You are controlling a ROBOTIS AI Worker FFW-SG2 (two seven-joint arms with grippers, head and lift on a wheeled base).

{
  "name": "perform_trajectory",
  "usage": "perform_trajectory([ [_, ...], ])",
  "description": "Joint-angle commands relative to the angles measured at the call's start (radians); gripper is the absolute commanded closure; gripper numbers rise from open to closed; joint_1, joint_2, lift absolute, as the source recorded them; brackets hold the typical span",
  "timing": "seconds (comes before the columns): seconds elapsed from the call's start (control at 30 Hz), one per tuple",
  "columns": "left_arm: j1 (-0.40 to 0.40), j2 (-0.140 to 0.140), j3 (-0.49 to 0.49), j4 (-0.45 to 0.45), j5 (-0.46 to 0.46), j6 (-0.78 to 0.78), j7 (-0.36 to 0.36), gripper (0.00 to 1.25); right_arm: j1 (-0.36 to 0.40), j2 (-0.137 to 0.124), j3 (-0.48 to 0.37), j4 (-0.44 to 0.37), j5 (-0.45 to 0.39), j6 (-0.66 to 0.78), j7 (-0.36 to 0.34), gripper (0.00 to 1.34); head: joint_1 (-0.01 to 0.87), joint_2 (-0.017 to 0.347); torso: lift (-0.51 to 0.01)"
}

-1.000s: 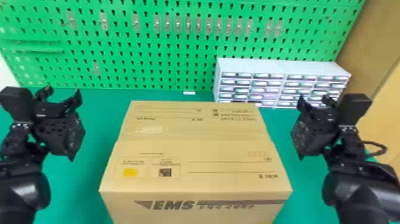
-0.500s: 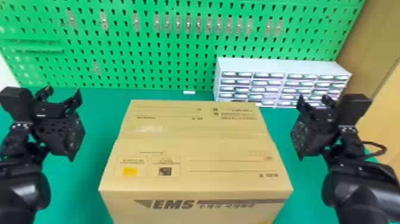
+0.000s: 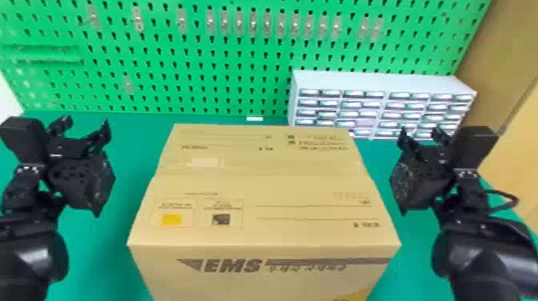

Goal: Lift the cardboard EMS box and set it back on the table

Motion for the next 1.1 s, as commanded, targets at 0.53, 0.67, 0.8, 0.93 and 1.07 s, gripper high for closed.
perform_trajectory([
  [0.53,-0.002,0.0,-0.002,0.0,0.001,0.0,0.001,0.49,-0.003,0.0,0.003,0.0,-0.001,0.0,-0.002,0.53,0.678,-0.015,-0.075],
  [0.67,0.0,0.0,-0.003,0.001,0.0,0.0,0.003,0.49,-0.005,0.002,0.005,0.0,-0.001,0.0,-0.002,0.53,0.678,-0.015,-0.083],
  [0.8,0.0,0.0,-0.003,0.0,0.0,0.0,0.003,0.49,-0.006,0.0,0.006,0.0,-0.001,0.0,-0.002,0.53,0.678,-0.015,-0.091],
  [0.93,-0.002,0.0,-0.003,0.0,0.001,0.0,0.005,0.49,-0.006,0.0,0.006,0.0,0.001,0.0,-0.002,0.53,0.678,-0.015,-0.09],
  [1.07,-0.002,0.0,-0.003,0.0,0.001,0.0,0.005,0.49,-0.006,0.0,0.008,0.0,0.001,0.0,-0.003,0.53,0.678,-0.015,-0.09],
])
